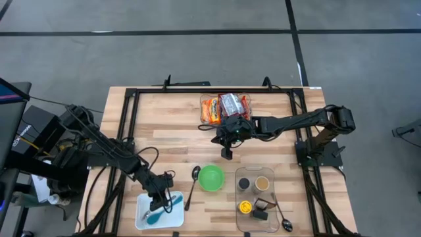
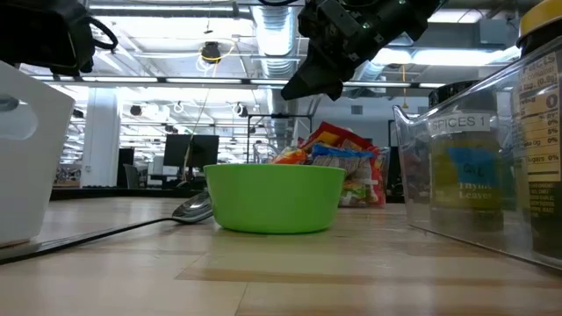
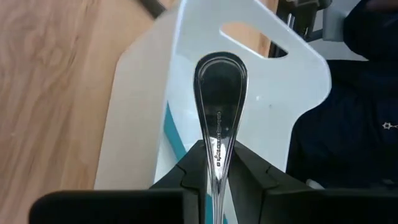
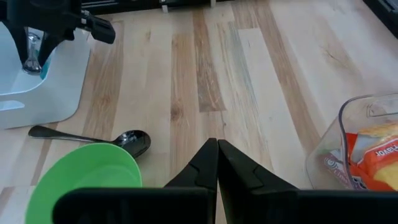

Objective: Pick & Place Food Item
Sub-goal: Put the silver spoon into the white bin, then put the left black spoon into the white bin

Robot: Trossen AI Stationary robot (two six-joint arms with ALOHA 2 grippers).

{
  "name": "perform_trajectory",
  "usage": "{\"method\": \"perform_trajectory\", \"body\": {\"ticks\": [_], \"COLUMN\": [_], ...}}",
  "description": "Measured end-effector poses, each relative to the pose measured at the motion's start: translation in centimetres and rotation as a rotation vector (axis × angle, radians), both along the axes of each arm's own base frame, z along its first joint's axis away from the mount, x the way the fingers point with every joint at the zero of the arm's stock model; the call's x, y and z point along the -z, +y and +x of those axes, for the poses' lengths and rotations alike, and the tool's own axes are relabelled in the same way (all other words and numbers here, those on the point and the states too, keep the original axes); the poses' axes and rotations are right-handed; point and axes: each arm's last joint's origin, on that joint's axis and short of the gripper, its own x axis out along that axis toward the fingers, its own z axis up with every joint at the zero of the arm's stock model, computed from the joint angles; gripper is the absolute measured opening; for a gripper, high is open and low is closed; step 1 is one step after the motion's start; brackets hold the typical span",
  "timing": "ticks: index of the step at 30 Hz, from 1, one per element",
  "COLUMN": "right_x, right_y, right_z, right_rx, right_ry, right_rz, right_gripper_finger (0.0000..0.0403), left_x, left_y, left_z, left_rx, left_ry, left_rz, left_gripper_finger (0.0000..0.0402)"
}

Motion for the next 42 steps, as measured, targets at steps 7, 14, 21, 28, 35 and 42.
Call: {"method": "perform_trajectory", "body": {"ticks": [7,14,21,28,35,42], "right_x": [0.0,0.0,0.0,0.0,0.0,0.0], "right_y": [0.0,0.0,0.0,0.0,0.0,0.0], "right_z": [0.0,0.0,0.0,0.0,0.0,0.0], "right_rx": [0.0,0.0,-0.001,-0.001,-0.001,-0.001], "right_ry": [-0.001,-0.001,-0.001,-0.001,-0.001,-0.001], "right_rz": [0.0,0.0,0.0,0.0,0.0,0.0], "right_gripper_finger": [0.0004,0.0004,0.0004,0.0004,0.0004,0.0004], "left_x": [0.1,0.1,0.1,0.0,-0.4,-3.1], "left_y": [-0.1,-0.1,-0.1,-0.2,-0.1,0.4], "left_z": [0.1,0.1,0.1,0.2,0.2,-0.5], "left_rx": [0.002,0.006,0.006,0.01,0.014,0.032], "left_ry": [0.002,-0.001,-0.002,-0.02,-0.035,-0.163], "left_rz": [-0.002,-0.006,-0.008,-0.02,-0.038,-0.091], "left_gripper_finger": [0.0046,0.0055,0.0069,0.0063,0.0063,0.0063]}}
